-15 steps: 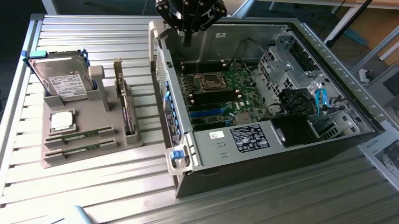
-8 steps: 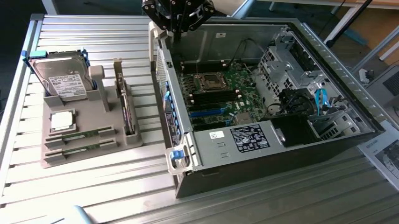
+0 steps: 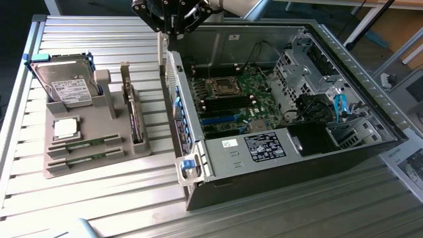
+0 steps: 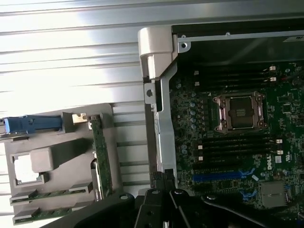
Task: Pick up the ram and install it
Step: 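Reach for the ram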
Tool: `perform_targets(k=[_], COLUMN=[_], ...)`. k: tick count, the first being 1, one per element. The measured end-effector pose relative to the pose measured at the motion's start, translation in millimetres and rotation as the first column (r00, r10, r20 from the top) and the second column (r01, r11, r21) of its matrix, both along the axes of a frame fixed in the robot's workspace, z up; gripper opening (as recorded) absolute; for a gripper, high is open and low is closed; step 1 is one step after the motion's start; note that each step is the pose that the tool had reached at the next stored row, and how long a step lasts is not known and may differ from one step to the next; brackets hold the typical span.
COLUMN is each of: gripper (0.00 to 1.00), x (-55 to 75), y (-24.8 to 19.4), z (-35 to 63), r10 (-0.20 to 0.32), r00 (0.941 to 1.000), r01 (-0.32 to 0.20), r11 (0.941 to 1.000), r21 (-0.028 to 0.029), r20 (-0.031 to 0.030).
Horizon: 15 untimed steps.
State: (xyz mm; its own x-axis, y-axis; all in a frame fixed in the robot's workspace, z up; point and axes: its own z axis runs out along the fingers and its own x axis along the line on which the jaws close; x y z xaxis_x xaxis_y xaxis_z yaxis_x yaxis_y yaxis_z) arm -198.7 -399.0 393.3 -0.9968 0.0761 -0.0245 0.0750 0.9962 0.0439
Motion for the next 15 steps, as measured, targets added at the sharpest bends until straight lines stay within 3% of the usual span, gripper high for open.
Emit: perform_targets(k=[8,15], gripper=[0.10,0.10], x=[-19.7,-47.4], y=[0.0,0.0], z=[0.0,0.0], r10=[0.000,0.000], r00=[1.0000,1.0000], r01=[0.000,0.000], r11=[1.0000,1.0000], r21=[0.0000,0.0000], r20=[0.0000,0.0000])
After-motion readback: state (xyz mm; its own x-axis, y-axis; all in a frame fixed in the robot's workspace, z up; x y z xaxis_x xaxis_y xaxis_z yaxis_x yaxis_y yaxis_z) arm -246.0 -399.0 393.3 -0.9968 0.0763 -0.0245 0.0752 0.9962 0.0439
